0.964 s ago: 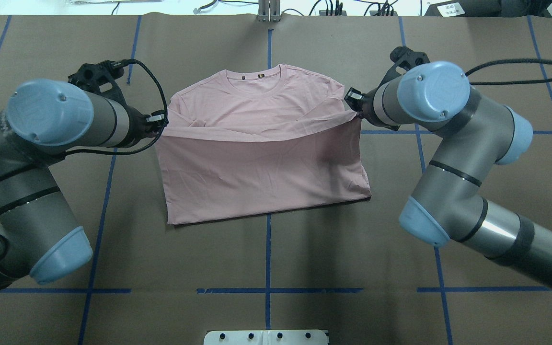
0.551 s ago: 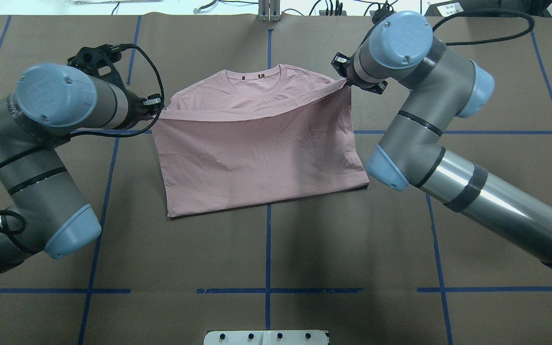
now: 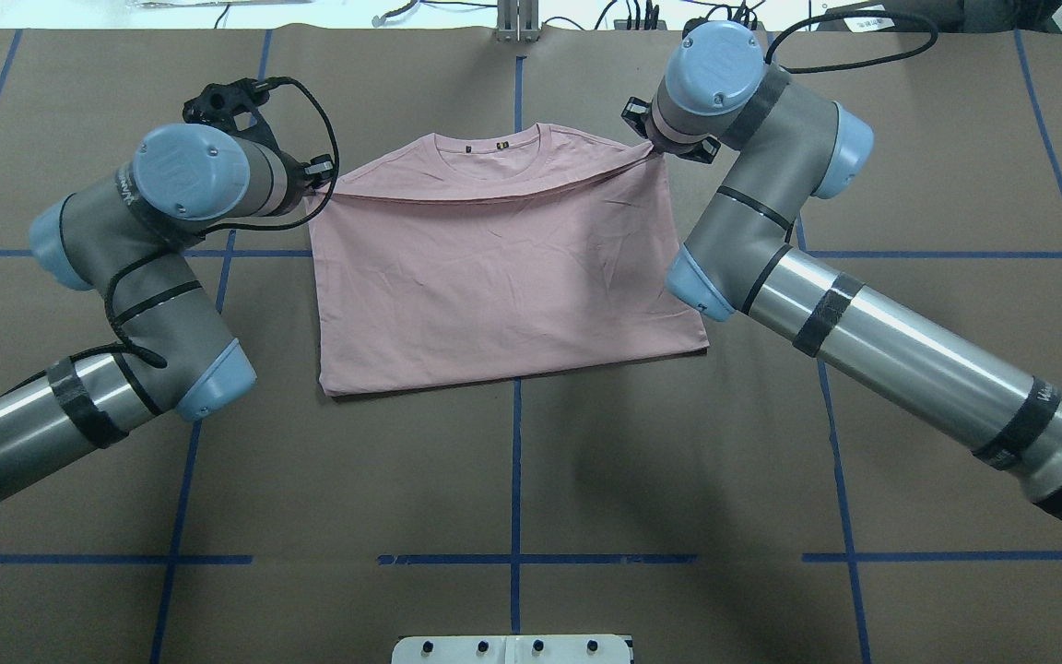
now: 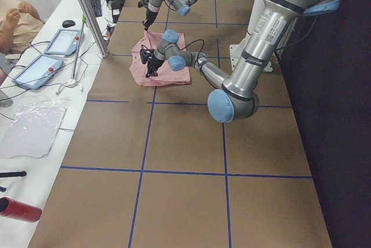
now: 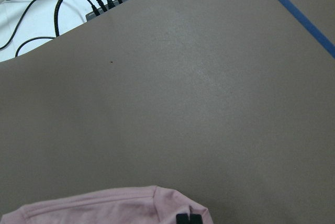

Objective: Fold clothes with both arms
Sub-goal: 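Lift the hem with both grippers and fold it toward the collar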

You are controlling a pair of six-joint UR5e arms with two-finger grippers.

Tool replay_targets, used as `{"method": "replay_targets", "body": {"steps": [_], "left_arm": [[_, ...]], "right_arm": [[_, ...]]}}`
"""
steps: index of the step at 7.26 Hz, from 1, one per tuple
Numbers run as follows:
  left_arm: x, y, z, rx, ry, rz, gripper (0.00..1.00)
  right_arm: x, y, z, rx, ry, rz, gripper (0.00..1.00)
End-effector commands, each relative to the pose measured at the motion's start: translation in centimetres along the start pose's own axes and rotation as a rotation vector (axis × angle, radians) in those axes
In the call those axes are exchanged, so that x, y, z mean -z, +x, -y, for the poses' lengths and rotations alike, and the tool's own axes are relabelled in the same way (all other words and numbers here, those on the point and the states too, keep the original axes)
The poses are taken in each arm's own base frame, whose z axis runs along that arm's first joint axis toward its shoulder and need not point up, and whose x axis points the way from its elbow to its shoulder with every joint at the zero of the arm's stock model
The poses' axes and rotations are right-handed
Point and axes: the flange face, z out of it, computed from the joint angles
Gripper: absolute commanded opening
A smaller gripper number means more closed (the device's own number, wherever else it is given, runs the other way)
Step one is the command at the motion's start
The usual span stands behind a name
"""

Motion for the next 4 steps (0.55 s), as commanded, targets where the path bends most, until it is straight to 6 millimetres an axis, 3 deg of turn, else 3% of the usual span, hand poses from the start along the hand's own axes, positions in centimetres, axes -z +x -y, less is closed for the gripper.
{"method": "replay_targets", "body": {"steps": [1, 4], "left_arm": [[-1.8, 0.8, 0.4, 0.002, 0.015, 0.009, 0.0], [-2.4, 0.6, 0.4, 0.007, 0.019, -0.023, 0.0]], "right_arm": [[-0.9, 0.2, 0.7, 0.021, 0.02, -0.019, 0.0], [-0.7, 0.5, 2.3, 0.054, 0.028, -0.024, 0.0]]}}
